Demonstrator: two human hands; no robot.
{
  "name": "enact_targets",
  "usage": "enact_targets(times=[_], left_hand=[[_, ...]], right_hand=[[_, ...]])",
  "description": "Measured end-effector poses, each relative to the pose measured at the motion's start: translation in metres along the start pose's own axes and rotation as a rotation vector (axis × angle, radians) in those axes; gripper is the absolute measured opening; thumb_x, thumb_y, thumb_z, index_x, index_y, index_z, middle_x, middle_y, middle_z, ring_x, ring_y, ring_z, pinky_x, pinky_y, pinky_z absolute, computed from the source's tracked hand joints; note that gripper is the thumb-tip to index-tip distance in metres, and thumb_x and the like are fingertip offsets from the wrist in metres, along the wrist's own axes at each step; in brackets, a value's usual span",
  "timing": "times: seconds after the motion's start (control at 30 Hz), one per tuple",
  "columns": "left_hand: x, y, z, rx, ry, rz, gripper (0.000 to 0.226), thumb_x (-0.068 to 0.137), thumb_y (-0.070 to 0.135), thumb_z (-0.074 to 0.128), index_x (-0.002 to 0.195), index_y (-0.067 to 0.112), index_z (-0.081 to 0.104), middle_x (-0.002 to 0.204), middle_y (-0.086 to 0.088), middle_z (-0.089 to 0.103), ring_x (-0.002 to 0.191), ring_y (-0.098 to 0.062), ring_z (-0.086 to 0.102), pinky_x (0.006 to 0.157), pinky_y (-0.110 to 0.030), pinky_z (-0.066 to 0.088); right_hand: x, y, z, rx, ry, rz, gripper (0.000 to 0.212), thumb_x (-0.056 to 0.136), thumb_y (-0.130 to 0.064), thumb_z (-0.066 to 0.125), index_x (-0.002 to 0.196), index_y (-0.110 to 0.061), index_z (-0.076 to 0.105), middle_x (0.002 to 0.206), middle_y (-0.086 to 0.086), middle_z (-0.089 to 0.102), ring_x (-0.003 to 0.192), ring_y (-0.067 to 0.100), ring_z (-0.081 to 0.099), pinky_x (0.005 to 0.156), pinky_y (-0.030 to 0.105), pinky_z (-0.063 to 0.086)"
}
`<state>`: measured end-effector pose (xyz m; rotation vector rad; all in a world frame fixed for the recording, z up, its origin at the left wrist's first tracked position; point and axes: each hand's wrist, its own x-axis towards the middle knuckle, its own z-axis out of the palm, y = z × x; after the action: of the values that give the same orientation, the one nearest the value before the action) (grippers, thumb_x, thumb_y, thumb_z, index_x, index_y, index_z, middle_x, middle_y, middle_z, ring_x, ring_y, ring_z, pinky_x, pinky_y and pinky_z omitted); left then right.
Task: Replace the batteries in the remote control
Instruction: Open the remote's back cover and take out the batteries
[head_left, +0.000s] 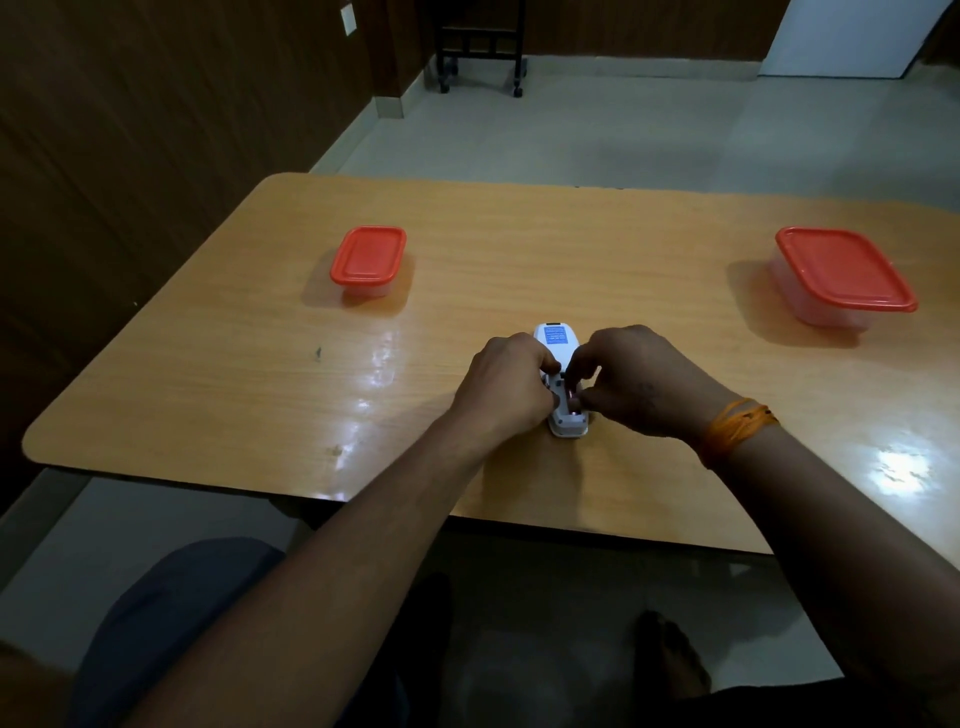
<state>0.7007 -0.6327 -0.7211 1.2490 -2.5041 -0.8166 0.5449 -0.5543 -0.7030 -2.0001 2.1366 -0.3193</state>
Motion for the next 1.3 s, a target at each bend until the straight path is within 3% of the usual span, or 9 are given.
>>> enact_targets(times=[0.27,0.43,0.53,0.7,0.77,0.9,1.03,1.23,1.3], left_hand=[[0.003,0.000,0.000,0.010,-0.004,0.013,0.046,0.083,0.012,0.079,0.128,0.019,0.075,0.128,-0.012,0.072,0.118,-0.028,0.066,0.094,-0.034,0.055],[0.002,0.000,-0.003,0.031,-0.017,0.034,0.027,0.081,0.015,0.077,0.106,0.020,0.083,0.097,-0.007,0.076,0.096,-0.027,0.069,0.074,-0.030,0.051],[0.001,0.002,-0.003,0.032,-0.024,0.032,0.019,0.080,0.014,0.073,0.094,0.022,0.084,0.081,-0.004,0.069,0.087,-0.028,0.067,0.064,-0.027,0.043],[0.001,0.001,-0.003,0.010,-0.027,0.042,0.028,0.080,0.012,0.072,0.104,0.021,0.084,0.099,-0.009,0.077,0.094,-0.028,0.069,0.069,-0.026,0.044],[0.002,0.001,-0.004,0.005,-0.027,0.041,0.031,0.081,0.010,0.072,0.107,0.022,0.084,0.103,-0.009,0.078,0.097,-0.028,0.070,0.073,-0.028,0.050],[0.003,0.001,-0.003,0.016,-0.023,0.035,0.037,0.081,0.007,0.073,0.113,0.023,0.082,0.111,-0.008,0.078,0.105,-0.028,0.070,0.081,-0.029,0.053],[0.002,-0.001,-0.003,0.004,-0.004,0.028,0.039,0.083,0.009,0.075,0.120,0.021,0.079,0.118,-0.007,0.075,0.114,-0.026,0.067,0.089,-0.033,0.054],[0.004,-0.003,-0.003,-0.012,0.006,0.025,0.038,0.082,0.009,0.076,0.118,0.020,0.080,0.115,-0.006,0.076,0.112,-0.025,0.068,0.094,-0.038,0.056],[0.005,-0.004,-0.003,-0.011,0.005,0.029,0.037,0.082,0.008,0.076,0.117,0.020,0.081,0.112,-0.005,0.077,0.110,-0.025,0.069,0.092,-0.036,0.056]], right_hand=[[-0.001,-0.005,-0.010,-0.255,-0.031,-0.146,0.025,0.095,-0.034,0.072,0.117,-0.023,0.077,0.107,0.000,0.076,0.100,0.022,0.067,0.082,0.037,0.054],[0.005,-0.012,-0.014,-0.429,-0.086,-0.243,0.024,0.097,-0.036,0.066,0.111,-0.019,0.077,0.101,0.005,0.076,0.092,0.026,0.069,0.080,0.040,0.056],[0.001,-0.014,-0.011,-0.368,-0.060,-0.268,0.019,0.095,-0.031,0.065,0.104,-0.018,0.075,0.094,0.006,0.075,0.083,0.028,0.068,0.073,0.040,0.055],[-0.014,-0.004,0.003,-0.205,0.081,-0.273,0.014,0.088,-0.031,0.063,0.086,-0.018,0.066,0.074,0.003,0.069,0.066,0.030,0.064,0.056,0.039,0.050],[-0.020,-0.003,0.006,-0.156,0.129,-0.288,0.011,0.087,-0.024,0.068,0.083,-0.016,0.062,0.071,0.003,0.066,0.060,0.031,0.062,0.052,0.033,0.041],[-0.030,-0.005,0.006,-0.064,0.143,-0.325,0.017,0.083,-0.007,0.073,0.094,-0.016,0.063,0.078,0.005,0.065,0.063,0.029,0.061,0.055,0.032,0.040],[-0.032,0.001,0.010,-0.060,0.108,-0.311,0.011,0.088,-0.015,0.071,0.098,-0.018,0.072,0.094,0.005,0.065,0.069,0.026,0.060,0.061,0.028,0.029],[-0.031,0.001,0.017,0.074,0.106,-0.234,0.020,0.091,-0.037,0.059,0.094,-0.021,0.071,0.090,-0.001,0.056,0.070,0.022,0.060,0.063,0.035,0.048],[-0.027,0.000,0.020,0.121,0.124,-0.178,0.014,0.091,-0.034,0.067,0.092,-0.021,0.071,0.087,-0.003,0.055,0.072,0.021,0.060,0.065,0.035,0.047]])
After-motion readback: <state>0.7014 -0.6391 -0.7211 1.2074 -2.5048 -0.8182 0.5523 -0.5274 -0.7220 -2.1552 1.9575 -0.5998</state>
